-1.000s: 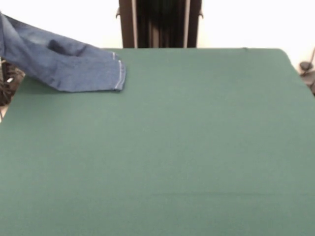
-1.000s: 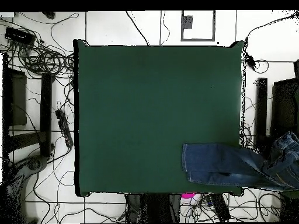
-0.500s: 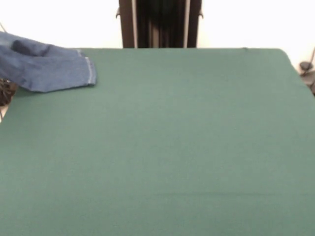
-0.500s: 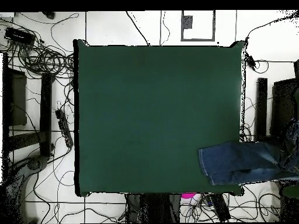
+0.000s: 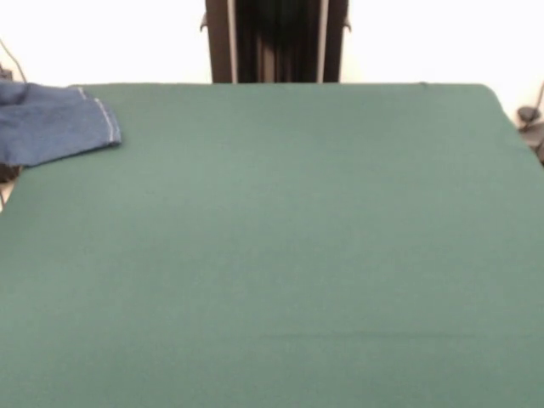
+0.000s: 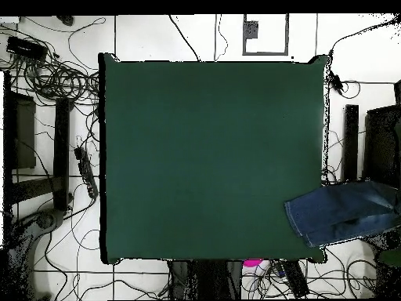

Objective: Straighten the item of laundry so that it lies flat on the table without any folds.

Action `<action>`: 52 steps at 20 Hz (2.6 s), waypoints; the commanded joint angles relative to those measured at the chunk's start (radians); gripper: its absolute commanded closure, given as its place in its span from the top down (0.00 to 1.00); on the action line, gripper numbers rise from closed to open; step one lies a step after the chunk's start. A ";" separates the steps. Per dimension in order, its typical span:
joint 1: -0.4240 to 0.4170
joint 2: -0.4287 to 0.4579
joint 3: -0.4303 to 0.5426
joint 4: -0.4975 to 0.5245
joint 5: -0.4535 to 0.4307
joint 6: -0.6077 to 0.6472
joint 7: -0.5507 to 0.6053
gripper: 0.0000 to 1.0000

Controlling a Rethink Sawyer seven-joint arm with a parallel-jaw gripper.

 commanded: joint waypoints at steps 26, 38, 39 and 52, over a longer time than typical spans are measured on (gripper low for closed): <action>-0.065 0.153 0.195 -0.297 -0.003 0.202 -0.513 0.00; -0.004 0.074 0.121 -0.147 0.022 0.197 -0.404 0.00; 0.004 0.063 0.112 -0.127 0.023 0.192 -0.387 0.00; 0.072 -0.040 0.027 0.083 0.031 0.121 -0.198 0.00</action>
